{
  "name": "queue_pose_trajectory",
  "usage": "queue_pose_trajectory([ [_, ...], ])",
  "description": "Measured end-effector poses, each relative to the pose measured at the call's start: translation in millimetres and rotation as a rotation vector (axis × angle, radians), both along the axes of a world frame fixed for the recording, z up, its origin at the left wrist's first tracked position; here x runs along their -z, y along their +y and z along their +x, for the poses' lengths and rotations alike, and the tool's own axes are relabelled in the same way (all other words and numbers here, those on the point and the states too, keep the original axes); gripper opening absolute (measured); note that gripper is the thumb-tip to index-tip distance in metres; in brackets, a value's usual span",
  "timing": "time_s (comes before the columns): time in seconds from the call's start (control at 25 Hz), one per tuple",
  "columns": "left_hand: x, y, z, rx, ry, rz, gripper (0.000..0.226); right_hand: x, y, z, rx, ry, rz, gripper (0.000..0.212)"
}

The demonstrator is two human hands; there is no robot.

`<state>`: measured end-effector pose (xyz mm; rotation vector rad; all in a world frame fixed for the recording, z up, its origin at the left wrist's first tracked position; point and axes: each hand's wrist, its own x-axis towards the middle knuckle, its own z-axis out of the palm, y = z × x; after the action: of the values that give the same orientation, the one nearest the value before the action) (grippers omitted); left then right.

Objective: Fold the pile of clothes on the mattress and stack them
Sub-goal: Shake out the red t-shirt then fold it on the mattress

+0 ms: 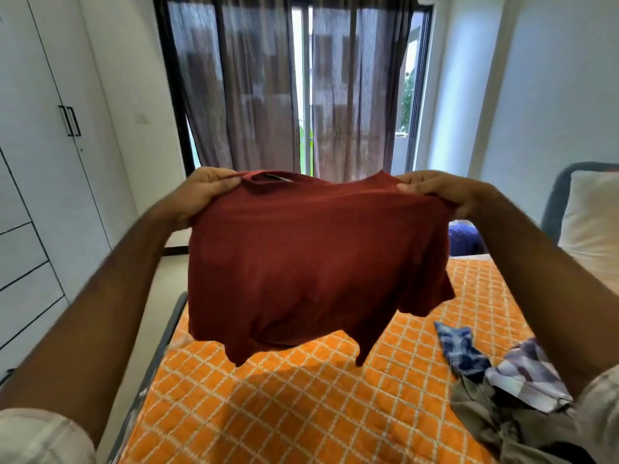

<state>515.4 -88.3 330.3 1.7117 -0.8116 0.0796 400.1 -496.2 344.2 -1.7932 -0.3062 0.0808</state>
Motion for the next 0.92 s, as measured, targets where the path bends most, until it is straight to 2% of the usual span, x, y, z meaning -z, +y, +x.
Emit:
queue_pose_trajectory([
  [0.04, -2, 2, 0, 0.079, 0.117, -0.002, 0.014, -1, -2, 0, -0.038, -0.023, 0.055, 0.023],
  [0.16, 7, 7, 21, 0.214, 0.270, 0.128, 0.049, 10, -2, 27, -0.040, -0.048, 0.192, 0.017],
  [0.2, 17, 8, 35, 0.220, 0.301, 0.160, 0.052, 19, -3, 45, -0.003, -0.019, 0.199, 0.021],
  [0.28, 45, 5, 65, 0.145, 0.353, 0.272, 0.040, 52, -8, 92, 0.068, 0.092, 0.137, 0.023],
  [0.36, 90, -2, 107, -0.056, 0.217, 0.503, 0.032, 104, -14, 152, 0.131, 0.159, -0.036, 0.016],
  [0.44, 152, -10, 158, -0.326, -0.036, 0.772, 0.045, 171, -18, 217, 0.242, 0.067, -0.381, 0.003],
  [0.52, 213, -24, 198, -0.585, -0.295, 0.970, 0.035, 235, -18, 274, 0.427, -0.069, -0.664, 0.007],
  [0.6, 255, -39, 227, -0.703, -0.486, 1.059, 0.027, 275, -12, 314, 0.582, -0.178, -0.779, 0.011],
  [0.64, 273, -47, 241, -0.712, -0.505, 1.064, 0.026, 291, -8, 332, 0.640, -0.177, -0.778, 0.014],
  [0.72, 297, -56, 266, -0.728, -0.313, 0.930, 0.021, 311, -3, 354, 0.722, -0.075, -0.633, 0.022],
  [0.76, 313, -61, 283, -0.689, -0.105, 0.754, 0.025, 327, -3, 371, 0.729, 0.025, -0.472, 0.033],
  [0.8, 330, -64, 294, -0.609, 0.101, 0.588, 0.035, 343, -3, 381, 0.692, 0.105, -0.331, 0.049],
  [0.84, 352, -68, 298, -0.513, 0.232, 0.536, 0.053, 366, -4, 385, 0.633, 0.167, -0.293, 0.070],
  [0.92, 403, -74, 279, -0.350, 0.259, 0.641, 0.087, 422, -1, 369, 0.493, 0.282, -0.397, 0.098],
])
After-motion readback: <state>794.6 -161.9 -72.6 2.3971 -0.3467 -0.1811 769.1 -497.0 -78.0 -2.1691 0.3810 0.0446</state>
